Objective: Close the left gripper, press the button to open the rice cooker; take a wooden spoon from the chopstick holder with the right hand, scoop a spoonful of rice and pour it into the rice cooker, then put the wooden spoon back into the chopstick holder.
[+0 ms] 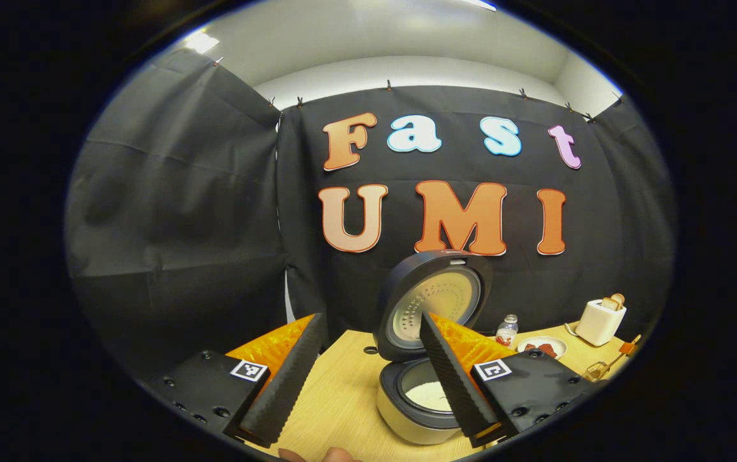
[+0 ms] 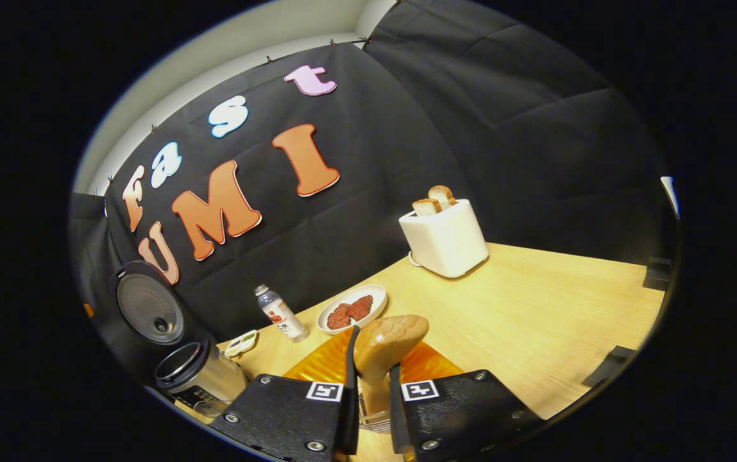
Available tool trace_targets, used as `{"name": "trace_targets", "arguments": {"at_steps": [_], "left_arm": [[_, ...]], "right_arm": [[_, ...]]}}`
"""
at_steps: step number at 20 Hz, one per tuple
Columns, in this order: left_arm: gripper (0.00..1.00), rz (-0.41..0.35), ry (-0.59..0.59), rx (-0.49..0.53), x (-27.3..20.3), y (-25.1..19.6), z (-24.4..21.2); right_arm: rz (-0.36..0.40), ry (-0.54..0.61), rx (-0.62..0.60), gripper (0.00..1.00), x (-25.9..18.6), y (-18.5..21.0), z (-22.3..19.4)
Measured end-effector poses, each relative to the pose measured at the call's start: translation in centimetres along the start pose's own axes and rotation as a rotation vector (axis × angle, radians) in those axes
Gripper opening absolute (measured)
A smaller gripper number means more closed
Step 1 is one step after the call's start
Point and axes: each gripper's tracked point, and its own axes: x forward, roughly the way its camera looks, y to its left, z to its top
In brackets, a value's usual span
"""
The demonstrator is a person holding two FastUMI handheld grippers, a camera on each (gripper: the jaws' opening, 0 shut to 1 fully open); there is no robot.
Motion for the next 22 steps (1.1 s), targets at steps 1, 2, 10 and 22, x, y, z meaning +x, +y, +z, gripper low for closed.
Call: {"name": "trace_targets", "arguments": {"at_steps": [1,2,10,22], "left_arm": [[0.99,0.0,0.004,-0.003,0.1,0.1,-0.1],[0.99,-0.002,0.006,-0.006,0.1,0.2,-0.2],[0.99,0.0,-0.015,-0.009,-0.4,1.3,0.5],[0.98,-0.038,-0.026,-0.026,-1.4,2.3,0.4]], "right_arm": [[-0.005,0.003,-0.023,0.16,0.4,0.3,-0.1],[-0.007,0.007,-0.043,0.11,0.8,0.7,-0.1],[-0.01,-0.05,-0.127,0.03,-0.4,3.3,4.6],[0.236,-0.148,-0.418,0.03,-9.2,17.4,3.2]]}}
